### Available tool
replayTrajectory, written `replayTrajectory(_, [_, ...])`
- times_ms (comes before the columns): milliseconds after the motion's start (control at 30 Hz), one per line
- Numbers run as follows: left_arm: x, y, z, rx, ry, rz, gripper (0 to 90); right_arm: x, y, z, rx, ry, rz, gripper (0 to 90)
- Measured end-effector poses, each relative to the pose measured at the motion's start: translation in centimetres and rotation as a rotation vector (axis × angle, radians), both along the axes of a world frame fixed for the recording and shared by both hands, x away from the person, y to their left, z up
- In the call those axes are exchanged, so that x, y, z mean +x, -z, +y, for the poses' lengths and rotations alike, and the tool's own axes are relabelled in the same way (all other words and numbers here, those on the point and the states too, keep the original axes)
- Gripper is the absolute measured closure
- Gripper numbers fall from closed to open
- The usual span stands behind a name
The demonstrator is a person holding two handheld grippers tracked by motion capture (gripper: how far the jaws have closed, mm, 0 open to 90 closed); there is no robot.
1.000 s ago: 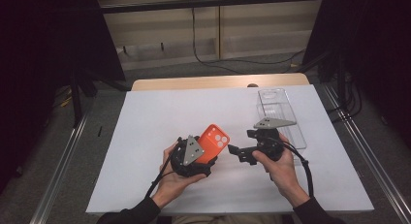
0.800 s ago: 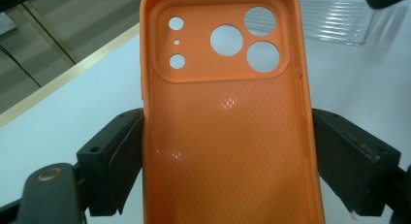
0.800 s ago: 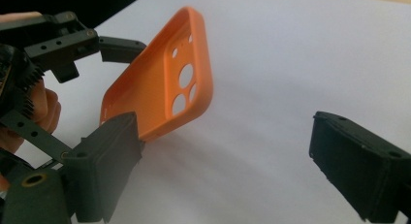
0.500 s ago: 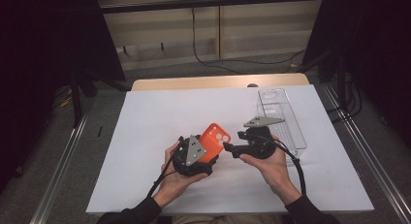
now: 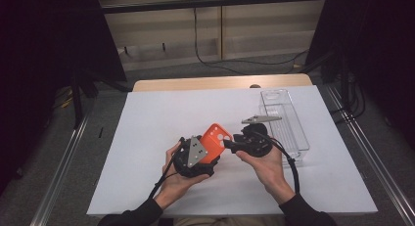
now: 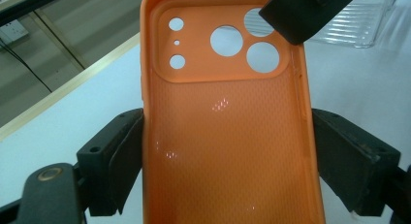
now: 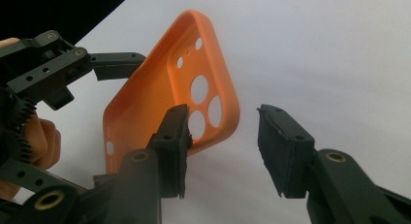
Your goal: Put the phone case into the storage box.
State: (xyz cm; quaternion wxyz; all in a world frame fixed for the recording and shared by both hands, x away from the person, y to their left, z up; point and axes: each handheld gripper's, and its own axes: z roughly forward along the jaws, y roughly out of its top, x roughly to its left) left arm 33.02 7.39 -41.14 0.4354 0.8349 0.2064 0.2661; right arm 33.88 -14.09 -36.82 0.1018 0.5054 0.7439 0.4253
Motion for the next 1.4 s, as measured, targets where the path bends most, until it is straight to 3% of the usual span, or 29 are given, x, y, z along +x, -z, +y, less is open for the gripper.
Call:
replayTrajectory(400, [-0.22,-0.02,-0.15,0.001,0.012,-0.013,16.1,0.16,0.31,0.2,0.057,-0.011,0.069,66.5])
replayTrajectory(867, [-0.2,0.18,-0.33,0.02,0.003,-0.032,15.9,0.16,0.41,-0.14,0.123,0.021,0.078,75.6])
replayTrajectory(1200, [-0.11,0.22,-0.3,0.004,-0.014,-0.048,15.1,-0.16,-0.09,-0.06,0.19,0.017,0.075,80.5])
replayTrajectory(1400, [-0.02,0.2,-0.26,-0.002,-0.013,-0.049,14.5,-0.24,-0.23,0.03,0.196,0.016,0.059,80.8])
